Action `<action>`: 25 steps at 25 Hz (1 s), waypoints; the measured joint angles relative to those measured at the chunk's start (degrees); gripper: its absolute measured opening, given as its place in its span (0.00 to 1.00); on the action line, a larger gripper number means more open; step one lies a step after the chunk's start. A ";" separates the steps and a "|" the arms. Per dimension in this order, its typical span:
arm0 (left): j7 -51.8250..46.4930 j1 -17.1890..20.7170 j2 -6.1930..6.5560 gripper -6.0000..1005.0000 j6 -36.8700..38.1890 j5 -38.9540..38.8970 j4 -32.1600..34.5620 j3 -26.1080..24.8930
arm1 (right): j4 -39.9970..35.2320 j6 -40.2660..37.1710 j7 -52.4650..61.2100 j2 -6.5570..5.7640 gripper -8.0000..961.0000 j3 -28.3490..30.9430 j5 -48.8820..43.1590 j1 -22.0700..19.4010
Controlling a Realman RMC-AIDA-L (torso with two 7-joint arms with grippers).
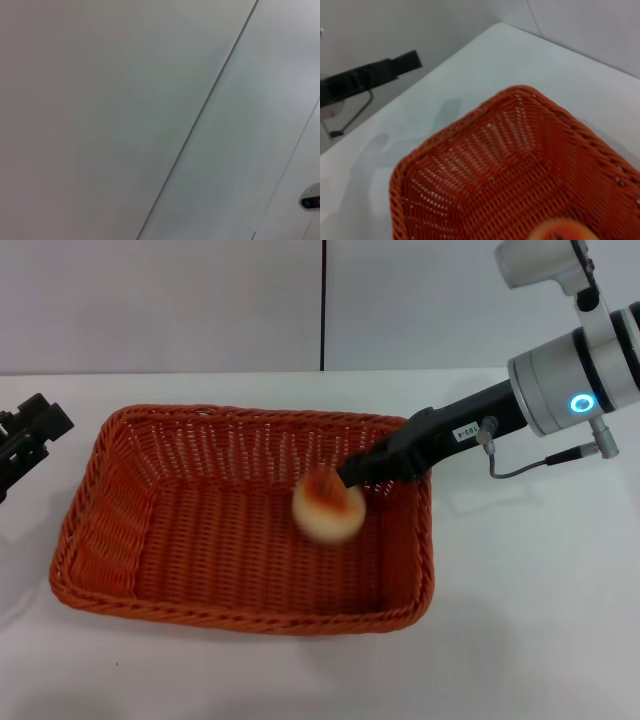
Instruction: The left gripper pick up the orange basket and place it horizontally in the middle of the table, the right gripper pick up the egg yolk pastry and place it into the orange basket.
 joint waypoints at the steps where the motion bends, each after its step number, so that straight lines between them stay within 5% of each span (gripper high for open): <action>1: 0.12 -0.15 0.01 0.43 0.00 0.00 -0.46 0.00 | -0.43 0.24 -0.20 0.01 0.06 0.11 0.06 -0.50; 5: 0.23 -0.42 0.06 0.43 -0.09 0.11 -0.91 0.00 | -4.65 -0.81 -3.17 0.04 0.15 0.27 2.90 -3.88; 13: 3.33 0.39 0.15 0.43 -0.27 0.48 -1.37 -0.25 | -11.45 -2.34 -24.39 0.11 0.49 1.17 23.16 -19.64; 14: 6.03 1.48 0.15 0.43 -0.08 0.14 -1.54 -0.56 | -9.21 -1.25 -33.48 0.24 0.54 2.13 29.69 -23.87; 18: 7.72 1.88 0.08 0.43 0.01 -0.05 -2.41 -1.24 | -1.55 0.22 -49.63 0.36 0.64 2.84 42.15 -28.42; 25: 27.39 1.88 0.06 0.43 -0.20 -0.19 -10.79 -5.01 | 20.36 -1.16 -79.19 0.41 0.67 4.87 65.05 -30.93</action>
